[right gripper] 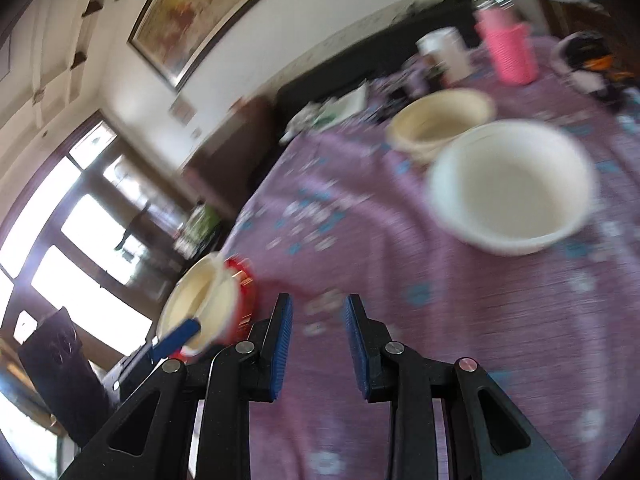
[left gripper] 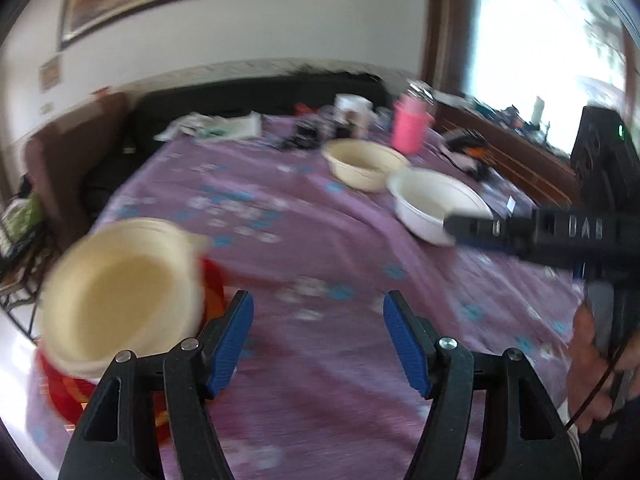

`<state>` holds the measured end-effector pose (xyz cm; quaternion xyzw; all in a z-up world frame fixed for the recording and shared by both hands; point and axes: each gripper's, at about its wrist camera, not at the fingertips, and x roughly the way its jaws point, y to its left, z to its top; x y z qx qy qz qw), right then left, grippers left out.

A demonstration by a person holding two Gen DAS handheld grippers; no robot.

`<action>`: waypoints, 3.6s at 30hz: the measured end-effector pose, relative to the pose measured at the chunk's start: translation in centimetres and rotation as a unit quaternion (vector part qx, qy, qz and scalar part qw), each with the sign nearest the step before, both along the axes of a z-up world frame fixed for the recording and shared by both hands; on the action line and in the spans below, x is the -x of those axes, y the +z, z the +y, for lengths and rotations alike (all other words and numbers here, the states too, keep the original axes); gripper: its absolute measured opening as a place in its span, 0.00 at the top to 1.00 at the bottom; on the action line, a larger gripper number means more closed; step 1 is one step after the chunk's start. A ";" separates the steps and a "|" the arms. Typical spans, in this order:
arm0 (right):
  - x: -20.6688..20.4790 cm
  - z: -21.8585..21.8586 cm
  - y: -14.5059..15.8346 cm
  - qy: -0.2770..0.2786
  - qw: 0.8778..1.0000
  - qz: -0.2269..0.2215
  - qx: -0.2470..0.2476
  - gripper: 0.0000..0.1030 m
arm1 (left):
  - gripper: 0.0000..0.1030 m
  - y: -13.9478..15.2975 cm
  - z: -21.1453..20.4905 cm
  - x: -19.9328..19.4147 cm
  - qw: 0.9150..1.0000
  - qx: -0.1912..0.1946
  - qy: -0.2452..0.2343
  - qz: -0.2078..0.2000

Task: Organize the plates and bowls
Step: 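Move the right gripper to the rim of the large white bowl, then grasp the large white bowl rim with the right gripper and lift, then grasp the white bowl rim with the left gripper while the right gripper holds it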

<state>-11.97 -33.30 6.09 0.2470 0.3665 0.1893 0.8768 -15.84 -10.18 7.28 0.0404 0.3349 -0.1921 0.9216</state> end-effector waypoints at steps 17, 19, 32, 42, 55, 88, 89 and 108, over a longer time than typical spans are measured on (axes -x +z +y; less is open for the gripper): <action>1.6 -14.6 -4.1 -0.192 0.981 0.011 -0.002 0.72 | 0.35 -4.3 -7.2 -5.6 0.999 -0.016 -0.009 0.048; 1.3 -14.9 -4.7 -0.193 0.981 0.009 0.000 0.72 | 0.35 -4.5 -6.9 -6.1 0.998 -0.011 0.002 0.058; 2.0 -14.5 -4.2 -0.163 0.985 -0.044 -0.025 0.53 | 0.31 -4.8 -8.0 -5.9 0.998 -0.039 -0.009 0.057; 0.1 -15.3 -4.6 -0.175 0.984 0.017 -0.041 0.53 | 0.30 -4.5 -8.2 -5.6 0.998 -0.030 -0.027 0.051; -4.3 -13.7 -5.2 -0.177 0.980 0.086 -0.021 0.92 | 0.28 -4.0 -7.8 -5.0 0.999 -0.015 -0.031 0.032; 4.6 -13.8 -2.3 -0.131 0.990 0.029 0.052 0.68 | 0.32 -2.4 -9.0 -4.5 0.993 0.051 -0.094 0.043; 4.6 -13.8 -2.5 -0.128 0.990 0.032 0.048 0.68 | 0.36 -2.4 -9.3 -4.6 0.993 0.052 -0.097 0.048; 4.7 -12.4 -2.8 -0.118 0.992 0.032 0.044 0.85 | 0.78 -2.5 -11.8 -3.9 0.993 0.011 -0.105 0.048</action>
